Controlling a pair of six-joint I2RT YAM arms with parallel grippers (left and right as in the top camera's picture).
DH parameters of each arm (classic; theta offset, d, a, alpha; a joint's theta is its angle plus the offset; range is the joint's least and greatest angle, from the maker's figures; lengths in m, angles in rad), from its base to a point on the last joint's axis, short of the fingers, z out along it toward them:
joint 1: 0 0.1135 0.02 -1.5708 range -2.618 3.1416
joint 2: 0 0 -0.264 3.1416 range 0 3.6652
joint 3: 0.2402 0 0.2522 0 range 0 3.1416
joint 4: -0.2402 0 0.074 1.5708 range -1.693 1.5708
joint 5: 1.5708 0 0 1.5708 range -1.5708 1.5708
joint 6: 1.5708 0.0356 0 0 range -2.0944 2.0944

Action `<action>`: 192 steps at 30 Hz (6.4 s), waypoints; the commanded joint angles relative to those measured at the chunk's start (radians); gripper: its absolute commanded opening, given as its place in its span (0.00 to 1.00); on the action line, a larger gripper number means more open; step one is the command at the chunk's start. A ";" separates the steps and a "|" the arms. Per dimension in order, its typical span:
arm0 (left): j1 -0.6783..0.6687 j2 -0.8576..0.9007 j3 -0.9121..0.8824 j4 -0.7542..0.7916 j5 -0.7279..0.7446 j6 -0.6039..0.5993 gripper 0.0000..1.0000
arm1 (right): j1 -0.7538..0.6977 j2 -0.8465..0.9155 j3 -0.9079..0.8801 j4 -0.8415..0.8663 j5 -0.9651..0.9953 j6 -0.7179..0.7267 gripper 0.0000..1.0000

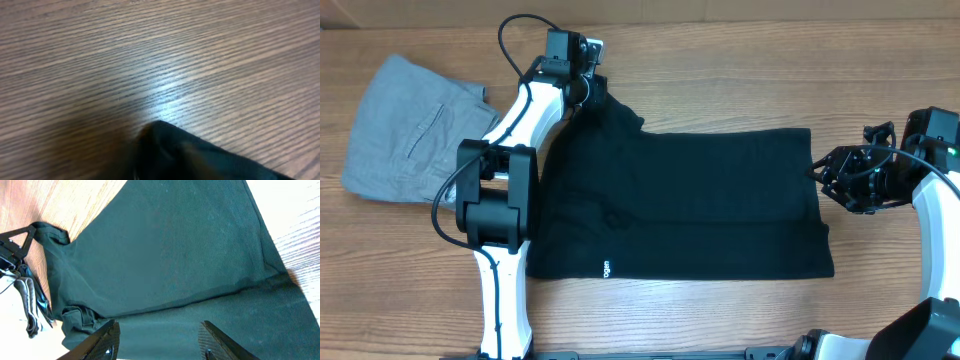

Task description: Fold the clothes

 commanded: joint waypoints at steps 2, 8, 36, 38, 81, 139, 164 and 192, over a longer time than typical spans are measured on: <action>0.008 -0.007 0.024 -0.016 0.064 -0.005 0.04 | 0.003 -0.010 0.014 -0.004 0.002 -0.010 0.53; 0.028 -0.093 0.094 -0.177 0.093 -0.012 0.04 | 0.003 -0.010 0.014 -0.014 0.029 -0.016 0.50; -0.042 -0.193 0.063 -0.666 -0.203 -0.018 0.46 | 0.003 -0.010 0.014 0.017 0.031 -0.035 0.51; -0.038 -0.178 0.063 -0.610 -0.198 0.000 0.49 | 0.003 -0.010 0.014 0.016 0.031 -0.035 0.51; -0.024 -0.077 0.339 -1.160 -0.375 0.014 0.04 | 0.003 -0.010 0.014 0.019 0.032 -0.035 0.51; -0.067 -0.077 0.338 -0.984 0.021 0.054 0.43 | 0.026 0.433 0.049 0.731 0.068 0.145 0.27; -0.102 -0.080 0.220 -0.849 -0.225 0.013 0.04 | 0.295 0.254 0.047 0.465 -0.134 0.093 0.36; -0.104 -0.080 0.393 -1.062 -0.091 -0.012 0.04 | 0.796 0.550 0.045 1.130 -0.080 0.260 0.56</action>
